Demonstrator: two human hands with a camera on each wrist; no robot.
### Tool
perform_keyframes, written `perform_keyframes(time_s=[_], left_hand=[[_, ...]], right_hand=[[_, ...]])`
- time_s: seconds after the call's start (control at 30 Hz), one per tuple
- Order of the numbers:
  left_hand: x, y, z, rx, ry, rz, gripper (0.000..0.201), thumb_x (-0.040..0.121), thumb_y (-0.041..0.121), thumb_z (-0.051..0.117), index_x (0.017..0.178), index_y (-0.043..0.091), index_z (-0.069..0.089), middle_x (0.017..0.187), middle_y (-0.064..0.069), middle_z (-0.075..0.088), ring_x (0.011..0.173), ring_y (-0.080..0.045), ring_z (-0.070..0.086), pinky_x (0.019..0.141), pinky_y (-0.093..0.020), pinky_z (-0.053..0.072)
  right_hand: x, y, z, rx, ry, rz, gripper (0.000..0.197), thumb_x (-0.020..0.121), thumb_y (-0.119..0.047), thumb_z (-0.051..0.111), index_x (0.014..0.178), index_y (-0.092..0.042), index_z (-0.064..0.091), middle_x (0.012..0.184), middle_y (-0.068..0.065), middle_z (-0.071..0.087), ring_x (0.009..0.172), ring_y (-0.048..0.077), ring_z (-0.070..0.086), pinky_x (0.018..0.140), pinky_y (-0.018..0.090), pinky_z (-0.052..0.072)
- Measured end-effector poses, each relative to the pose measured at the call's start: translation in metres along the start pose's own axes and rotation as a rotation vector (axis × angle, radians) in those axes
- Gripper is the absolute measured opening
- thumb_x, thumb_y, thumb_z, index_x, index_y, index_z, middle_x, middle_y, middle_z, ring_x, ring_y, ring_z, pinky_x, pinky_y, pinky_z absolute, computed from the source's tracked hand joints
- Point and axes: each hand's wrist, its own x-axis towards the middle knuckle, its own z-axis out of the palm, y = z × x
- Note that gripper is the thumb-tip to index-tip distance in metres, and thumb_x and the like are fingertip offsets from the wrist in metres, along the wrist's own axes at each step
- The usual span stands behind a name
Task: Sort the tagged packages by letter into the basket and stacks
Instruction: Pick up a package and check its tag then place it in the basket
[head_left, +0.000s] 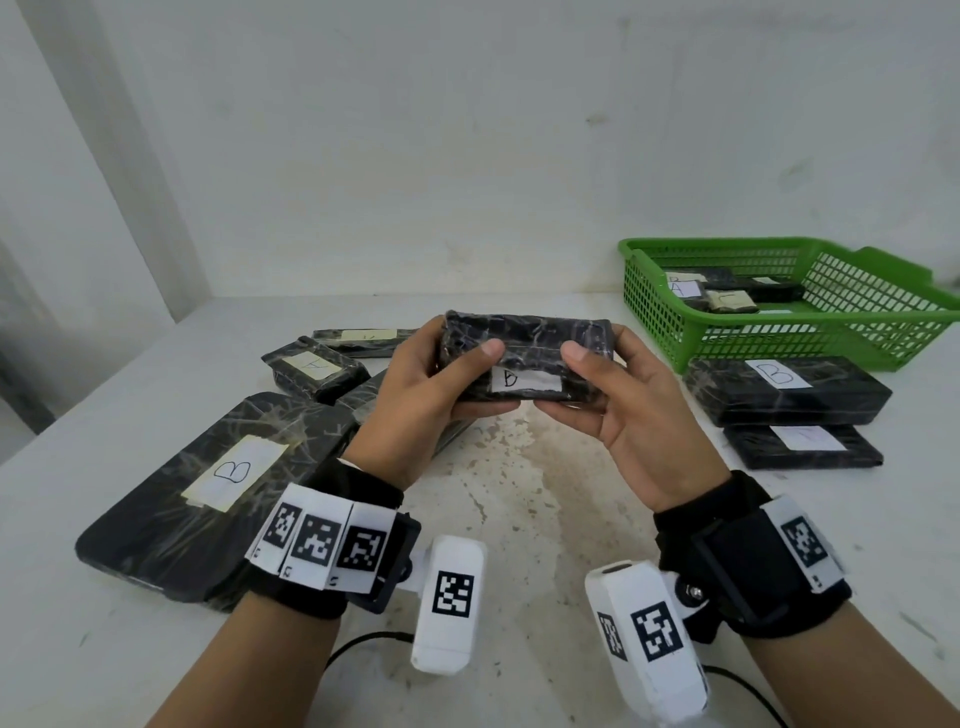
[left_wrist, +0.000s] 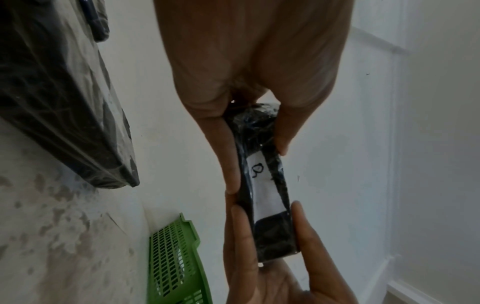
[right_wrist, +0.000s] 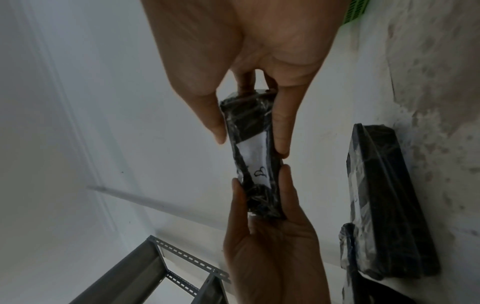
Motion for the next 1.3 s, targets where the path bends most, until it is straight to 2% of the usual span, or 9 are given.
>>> perform_keyframes(time_s=[0.17, 0.27, 0.4, 0.57, 0.67, 0.77, 1.03, 1.17, 1.3], left_hand=[[-0.0003, 0.0002, 0.0005, -0.044, 0.003, -0.014, 0.031, 0.089, 0.020, 0.068, 0.113, 0.005, 0.057, 0.117, -0.017, 0.068, 0.107, -0.031, 0.068, 0.076, -0.037, 0.062], [0.0006, -0.0006, 0.0012, -0.040, 0.021, -0.037, 0.029, 0.100, 0.020, 0.053, 0.122, 0.000, 0.053, 0.129, -0.020, 0.061, 0.115, -0.032, 0.064, 0.078, -0.040, 0.062], [0.0024, -0.0038, 0.0018, 0.029, 0.070, -0.045, 0.039, 0.104, 0.011, 0.042, 0.139, -0.006, 0.038, 0.127, -0.015, 0.060, 0.100, -0.020, 0.071, 0.078, -0.042, 0.062], [0.0015, -0.0043, 0.0032, 0.010, 0.068, -0.054, 0.018, 0.103, 0.012, 0.046, 0.118, 0.004, 0.051, 0.120, -0.011, 0.064, 0.102, -0.020, 0.070, 0.075, -0.038, 0.062], [0.0006, -0.0040, 0.0034, 0.019, 0.069, -0.051, 0.023, 0.101, 0.018, 0.049, 0.121, 0.007, 0.053, 0.123, -0.011, 0.064, 0.111, -0.025, 0.067, 0.074, -0.035, 0.061], [-0.0006, -0.0053, 0.0057, 0.066, 0.061, -0.021, 0.014, 0.103, 0.013, 0.045, 0.113, 0.008, 0.054, 0.111, -0.006, 0.068, 0.098, -0.018, 0.071, 0.072, -0.035, 0.062], [-0.0009, -0.0048, 0.0060, 0.066, 0.028, -0.035, 0.012, 0.100, 0.012, 0.050, 0.111, 0.010, 0.056, 0.111, -0.009, 0.068, 0.102, -0.024, 0.070, 0.075, -0.037, 0.062], [0.0018, -0.0076, 0.0046, 0.057, 0.068, -0.055, 0.036, 0.101, 0.011, 0.049, 0.135, 0.002, 0.044, 0.130, -0.015, 0.060, 0.112, -0.028, 0.066, 0.077, -0.042, 0.062], [0.0026, -0.0093, 0.0054, 0.064, 0.070, -0.058, 0.021, 0.101, 0.011, 0.052, 0.120, 0.003, 0.051, 0.126, -0.025, 0.059, 0.115, -0.039, 0.062, 0.076, -0.041, 0.062]], right_hand=[[0.0009, -0.0006, -0.0014, -0.014, 0.010, -0.038, 0.018, 0.085, -0.007, 0.064, 0.101, -0.013, 0.059, 0.094, -0.001, 0.073, 0.094, 0.018, 0.071, 0.073, 0.031, 0.060], [0.0008, -0.0021, -0.0021, -0.016, -0.012, -0.036, 0.023, 0.077, -0.014, 0.067, 0.099, -0.015, 0.060, 0.098, 0.002, 0.072, 0.096, 0.019, 0.071, 0.073, 0.031, 0.060], [0.0000, 0.0024, -0.0012, -0.084, -0.008, -0.042, 0.031, 0.071, -0.020, 0.073, 0.098, -0.015, 0.058, 0.106, 0.009, 0.067, 0.094, 0.019, 0.072, 0.073, 0.029, 0.060], [0.0019, 0.0044, -0.0041, -0.101, 0.012, -0.046, 0.020, 0.086, 0.001, 0.066, 0.094, -0.014, 0.057, 0.107, 0.014, 0.064, 0.090, 0.020, 0.072, 0.072, 0.030, 0.060], [0.0013, 0.0031, -0.0034, -0.087, 0.003, -0.043, 0.018, 0.084, -0.005, 0.068, 0.095, -0.015, 0.057, 0.106, 0.010, 0.066, 0.091, 0.019, 0.072, 0.072, 0.030, 0.060], [0.0005, 0.0035, -0.0022, -0.085, 0.017, -0.046, 0.021, 0.076, -0.020, 0.072, 0.090, -0.016, 0.057, 0.101, 0.006, 0.068, 0.093, 0.018, 0.071, 0.071, 0.031, 0.060], [0.0018, 0.0023, -0.0052, -0.094, 0.040, -0.058, 0.012, 0.089, -0.010, 0.064, 0.084, -0.015, 0.054, 0.089, 0.001, 0.070, 0.090, 0.019, 0.071, 0.068, 0.031, 0.061], [0.0012, 0.0009, -0.0052, -0.088, 0.002, -0.038, 0.018, 0.080, -0.028, 0.066, 0.087, -0.016, 0.054, 0.088, -0.004, 0.070, 0.092, 0.016, 0.070, 0.071, 0.032, 0.061], [0.0012, 0.0020, -0.0056, -0.098, 0.030, -0.071, 0.011, 0.093, -0.016, 0.058, 0.084, -0.014, 0.053, 0.085, -0.002, 0.070, 0.090, 0.019, 0.071, 0.070, 0.035, 0.062]])
